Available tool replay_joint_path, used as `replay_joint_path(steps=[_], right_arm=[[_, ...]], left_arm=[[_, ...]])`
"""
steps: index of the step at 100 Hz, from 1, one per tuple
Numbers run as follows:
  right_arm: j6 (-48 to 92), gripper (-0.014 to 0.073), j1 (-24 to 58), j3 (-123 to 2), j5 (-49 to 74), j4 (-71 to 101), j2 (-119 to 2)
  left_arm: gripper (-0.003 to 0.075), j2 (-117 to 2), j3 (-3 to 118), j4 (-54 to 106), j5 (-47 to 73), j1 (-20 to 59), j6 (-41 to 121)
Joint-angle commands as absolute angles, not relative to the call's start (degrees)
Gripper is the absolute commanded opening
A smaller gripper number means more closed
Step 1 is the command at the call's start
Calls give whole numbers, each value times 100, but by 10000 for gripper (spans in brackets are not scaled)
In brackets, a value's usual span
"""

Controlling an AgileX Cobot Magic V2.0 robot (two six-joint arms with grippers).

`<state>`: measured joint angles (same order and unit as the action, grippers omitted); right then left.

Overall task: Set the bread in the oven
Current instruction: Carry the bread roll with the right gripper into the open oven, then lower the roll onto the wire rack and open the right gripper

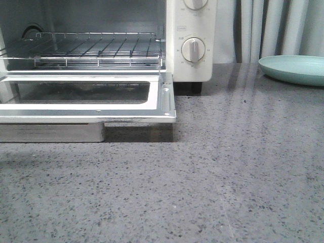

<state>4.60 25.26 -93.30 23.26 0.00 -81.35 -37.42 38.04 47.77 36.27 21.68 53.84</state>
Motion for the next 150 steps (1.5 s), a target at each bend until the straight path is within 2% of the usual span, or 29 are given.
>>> replay_joint_path(steps=[1,14,24,35,47,66,84,99,126,136,150], right_arm=[[751,-69,3482,-9695,2020,-147,-7946],[751,-69,4566,-9695,2503,-440,-8234],[751,-69,4851,-9695,3048,-520,-8592],[751,-69,4853,-9695,3436,-520,-9011],[740,-69,4853,-9695,3310,-520,-9348],[689,-68,4764,-9695,2925,-520,-9902],[-99,-67,4521,-9695,2379,-520,-10280],[-218,-32,4402,-9695,2196,-520,-10384],[-218,-21,4256,-9695,2110,-546,-10397],[-218,74,4246,-9695,2070,-546,-10397],[-218,386,4246,-9695,2070,-546,-10397]], left_arm=[[-22,-3737,3957,4997,3307,2195,5388],[-22,-3737,3957,5010,3319,2195,5388],[-22,-3737,3957,5052,3448,2195,5388],[-22,-3714,3957,5096,3916,2195,5388],[-22,-3587,3957,5104,4334,2195,5388],[-22,-3209,3957,5104,4242,2195,5388],[-22,-3021,3957,5104,4269,2195,5388],[-22,-2999,3957,5104,4334,2195,5388],[-22,-2999,3957,5094,4334,2195,5388],[-22,-2999,3957,5016,4334,2195,5388],[-22,-2999,3957,4873,4296,2195,5388]])
